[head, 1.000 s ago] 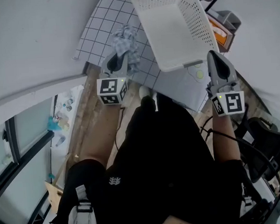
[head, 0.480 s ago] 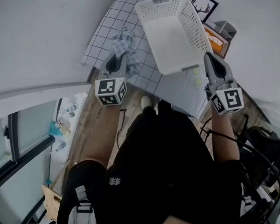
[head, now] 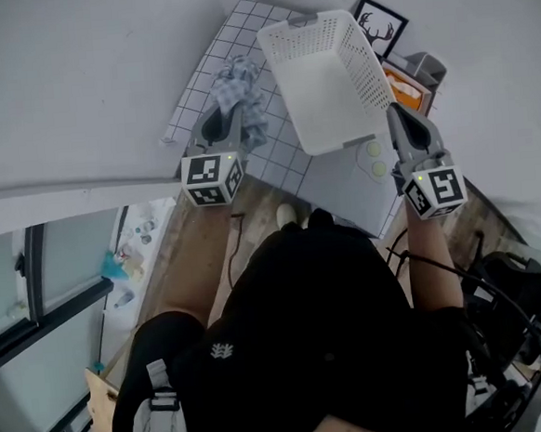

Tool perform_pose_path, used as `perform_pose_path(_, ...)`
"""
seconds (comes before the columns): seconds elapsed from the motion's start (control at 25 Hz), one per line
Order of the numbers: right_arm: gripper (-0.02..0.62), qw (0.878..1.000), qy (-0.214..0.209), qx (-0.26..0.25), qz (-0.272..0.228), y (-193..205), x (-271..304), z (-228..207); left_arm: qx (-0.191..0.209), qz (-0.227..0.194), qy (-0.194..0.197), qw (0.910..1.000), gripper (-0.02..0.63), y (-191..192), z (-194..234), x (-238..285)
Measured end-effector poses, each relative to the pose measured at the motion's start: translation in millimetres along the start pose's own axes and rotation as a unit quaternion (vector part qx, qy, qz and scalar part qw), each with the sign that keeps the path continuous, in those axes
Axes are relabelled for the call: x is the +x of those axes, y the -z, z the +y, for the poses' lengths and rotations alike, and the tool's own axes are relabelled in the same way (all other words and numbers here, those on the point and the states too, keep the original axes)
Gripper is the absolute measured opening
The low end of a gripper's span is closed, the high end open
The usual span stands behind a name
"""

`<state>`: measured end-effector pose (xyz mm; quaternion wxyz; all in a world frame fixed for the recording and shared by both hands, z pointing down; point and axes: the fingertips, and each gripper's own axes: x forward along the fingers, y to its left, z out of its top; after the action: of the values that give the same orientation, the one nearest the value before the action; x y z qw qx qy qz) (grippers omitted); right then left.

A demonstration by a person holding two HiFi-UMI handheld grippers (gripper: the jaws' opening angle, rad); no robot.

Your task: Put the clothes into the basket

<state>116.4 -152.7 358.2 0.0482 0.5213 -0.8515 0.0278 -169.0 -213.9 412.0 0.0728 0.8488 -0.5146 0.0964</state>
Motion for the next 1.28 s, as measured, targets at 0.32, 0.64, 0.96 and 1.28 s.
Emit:
perform_pose_path(0.32,0.002,1.000,0.002,0.012,-0.001,-4.0,-4.7,-8.2,0.020,-0.022,0.002,0.9996,0.071,-34.3,-3.6,5.5)
perform_pose_path(0.64,0.002,1.000,0.008,0.016,-0.008,-13.1,-9.0,-15.9,0.027,-0.039,0.013,0.9988,0.069,-58.7,-12.2,11.8)
perform_pose_path(0.96,0.002,1.000,0.014,0.012,-0.016,-24.4,-15.6,-18.3,0.036,-0.053,0.027,0.9976,0.069,-80.6,-23.1,19.0)
perform_pose_path(1.28,0.002,0.999,0.031,0.016,-0.021,-25.4,-25.1,-30.3,0.049,-0.058,0.057,0.9955,0.069,-92.8,-45.7,36.2)
